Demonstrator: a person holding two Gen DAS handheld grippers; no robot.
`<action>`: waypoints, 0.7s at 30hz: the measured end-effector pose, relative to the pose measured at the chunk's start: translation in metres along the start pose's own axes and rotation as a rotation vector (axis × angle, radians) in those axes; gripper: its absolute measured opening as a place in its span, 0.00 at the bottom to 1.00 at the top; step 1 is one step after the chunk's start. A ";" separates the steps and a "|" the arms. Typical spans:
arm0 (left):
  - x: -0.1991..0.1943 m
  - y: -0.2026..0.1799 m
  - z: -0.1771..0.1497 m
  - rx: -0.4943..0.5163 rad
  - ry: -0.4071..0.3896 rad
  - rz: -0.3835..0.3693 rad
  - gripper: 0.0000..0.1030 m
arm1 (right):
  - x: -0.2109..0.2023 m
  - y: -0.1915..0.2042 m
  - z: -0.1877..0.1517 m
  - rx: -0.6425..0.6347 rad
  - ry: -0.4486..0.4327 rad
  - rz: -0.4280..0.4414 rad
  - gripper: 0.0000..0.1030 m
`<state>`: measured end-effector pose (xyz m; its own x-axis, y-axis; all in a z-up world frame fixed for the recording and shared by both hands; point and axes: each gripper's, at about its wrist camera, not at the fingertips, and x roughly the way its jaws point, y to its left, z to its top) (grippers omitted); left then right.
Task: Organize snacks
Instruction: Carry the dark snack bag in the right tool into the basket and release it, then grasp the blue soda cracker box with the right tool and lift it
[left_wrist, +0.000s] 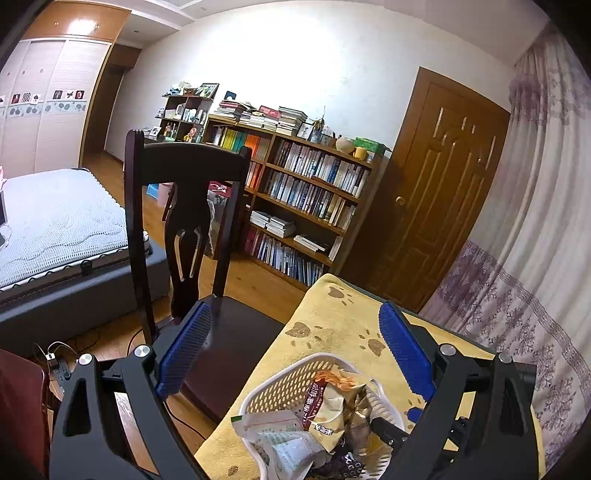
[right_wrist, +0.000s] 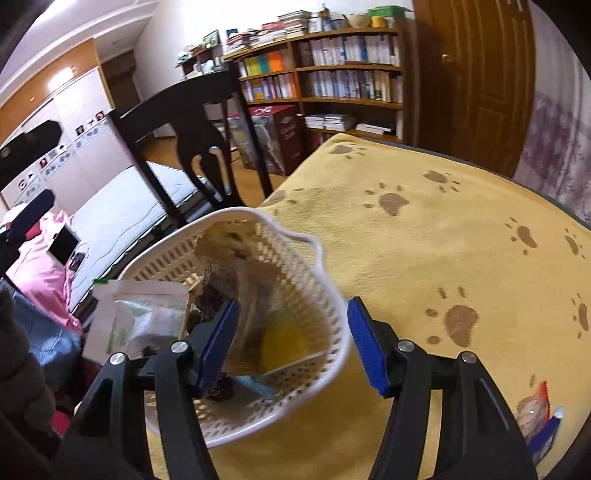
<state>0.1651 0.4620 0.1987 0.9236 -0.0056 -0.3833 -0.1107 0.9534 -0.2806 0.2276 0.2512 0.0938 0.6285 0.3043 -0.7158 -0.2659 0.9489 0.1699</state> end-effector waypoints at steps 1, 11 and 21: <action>0.000 -0.001 0.000 0.004 0.000 -0.003 0.91 | 0.000 -0.001 0.000 -0.005 -0.004 -0.014 0.59; -0.002 -0.003 0.000 0.011 -0.003 -0.013 0.91 | 0.010 -0.003 -0.007 -0.059 0.014 -0.198 0.61; -0.003 -0.008 0.000 0.019 -0.005 -0.017 0.91 | -0.022 -0.005 -0.015 -0.030 -0.062 -0.128 0.61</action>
<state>0.1633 0.4546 0.2016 0.9272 -0.0205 -0.3741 -0.0877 0.9589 -0.2700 0.2041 0.2387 0.0983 0.7021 0.1865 -0.6872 -0.2021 0.9776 0.0587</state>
